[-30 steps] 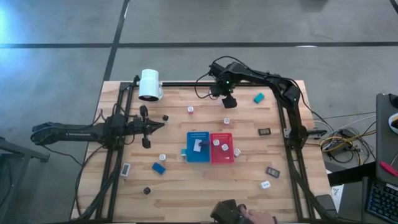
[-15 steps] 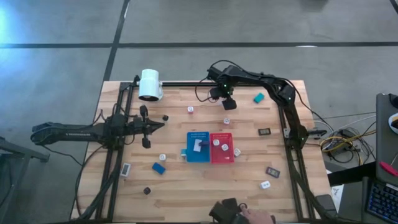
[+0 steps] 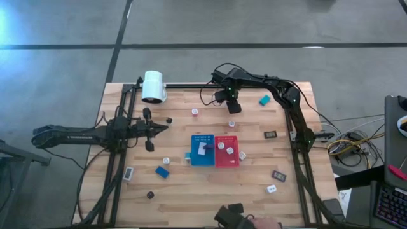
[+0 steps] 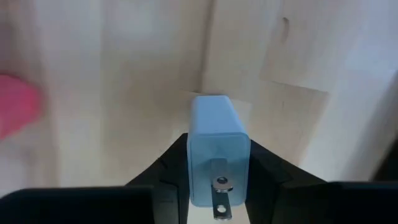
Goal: Sort adapters and digital timers
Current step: Put the top white charger adaptor into the red bin
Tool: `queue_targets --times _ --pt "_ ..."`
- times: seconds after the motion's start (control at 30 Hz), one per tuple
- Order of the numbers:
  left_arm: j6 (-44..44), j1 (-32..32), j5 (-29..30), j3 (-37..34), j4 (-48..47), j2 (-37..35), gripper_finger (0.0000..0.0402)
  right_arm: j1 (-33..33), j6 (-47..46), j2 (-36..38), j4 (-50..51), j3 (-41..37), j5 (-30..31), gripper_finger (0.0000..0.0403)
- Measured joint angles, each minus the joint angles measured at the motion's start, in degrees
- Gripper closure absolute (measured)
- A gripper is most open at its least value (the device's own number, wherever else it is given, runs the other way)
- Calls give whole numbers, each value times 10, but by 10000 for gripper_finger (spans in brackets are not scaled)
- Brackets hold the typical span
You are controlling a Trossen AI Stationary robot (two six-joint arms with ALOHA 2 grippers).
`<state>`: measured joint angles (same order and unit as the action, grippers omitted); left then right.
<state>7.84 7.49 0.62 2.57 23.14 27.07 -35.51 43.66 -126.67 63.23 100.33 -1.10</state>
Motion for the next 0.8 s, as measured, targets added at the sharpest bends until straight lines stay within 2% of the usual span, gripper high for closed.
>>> queue_targets --times 0.13,0.27,0.43,0.63,0.8 --pt "0 0 0 0 0 0 394 -5 -5 17 14 0 -67 312" --pt "0 0 0 0 0 0 394 -1 -19 47 5 -1 -88 312" --pt "-1 0 0 0 0 0 394 7 -59 112 -62 -17 -141 312" --pt "-7 0 -1 0 0 0 394 15 -128 254 -249 -134 -244 312" --pt "-8 0 -11 0 8 0 394 34 -198 394 -387 -276 -252 312"
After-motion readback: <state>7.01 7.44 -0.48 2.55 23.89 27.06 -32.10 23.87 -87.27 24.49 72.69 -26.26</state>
